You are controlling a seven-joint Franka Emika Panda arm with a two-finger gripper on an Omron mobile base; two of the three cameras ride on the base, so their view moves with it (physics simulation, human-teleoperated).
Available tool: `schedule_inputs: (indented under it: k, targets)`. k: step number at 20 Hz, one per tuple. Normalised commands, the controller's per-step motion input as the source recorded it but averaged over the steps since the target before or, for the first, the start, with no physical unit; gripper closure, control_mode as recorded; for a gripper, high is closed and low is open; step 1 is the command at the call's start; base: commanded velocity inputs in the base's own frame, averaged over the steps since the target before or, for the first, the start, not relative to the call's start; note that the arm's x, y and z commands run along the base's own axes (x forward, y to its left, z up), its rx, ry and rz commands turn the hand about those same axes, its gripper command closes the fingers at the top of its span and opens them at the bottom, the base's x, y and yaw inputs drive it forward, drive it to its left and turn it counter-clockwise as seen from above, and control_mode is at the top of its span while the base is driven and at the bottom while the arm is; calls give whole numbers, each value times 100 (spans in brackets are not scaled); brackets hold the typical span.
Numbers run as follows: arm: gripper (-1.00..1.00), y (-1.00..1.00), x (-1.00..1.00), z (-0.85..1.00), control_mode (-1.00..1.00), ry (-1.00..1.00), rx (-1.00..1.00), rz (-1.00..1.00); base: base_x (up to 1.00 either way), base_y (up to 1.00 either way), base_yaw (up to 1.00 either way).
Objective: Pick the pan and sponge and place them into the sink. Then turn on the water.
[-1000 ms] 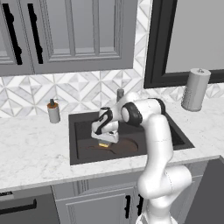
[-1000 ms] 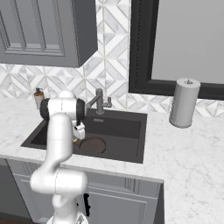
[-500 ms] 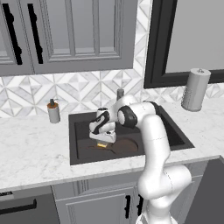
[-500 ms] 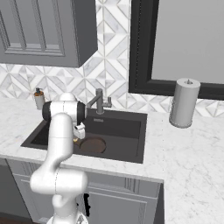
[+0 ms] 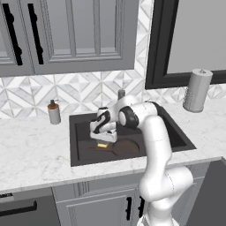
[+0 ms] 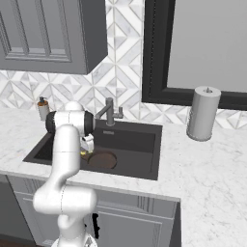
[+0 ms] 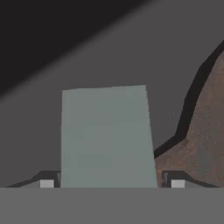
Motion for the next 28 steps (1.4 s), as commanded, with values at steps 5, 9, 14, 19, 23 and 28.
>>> schedule_inputs:
  k: [5, 9, 14, 19, 23, 28]
  targets:
    - [-100, -31, -49, 76, -100, -7, 0, 0, 0, 0, 0]
    - [-100, -53, -84, 100, -100, -6, 0, 0, 0, 0, 0]
    - [-100, -54, -100, 100, -100, -13, 0, 0, 0, 0, 0]
    - [-100, -45, -99, 100, -100, -11, 0, 0, 0, 0, 0]
    - [-100, -46, -88, 97, -100, -9, 0, 0, 0, 0, 0]
    - [-100, -59, -61, 72, -100, -5, 1, 1, 0, 0, 0]
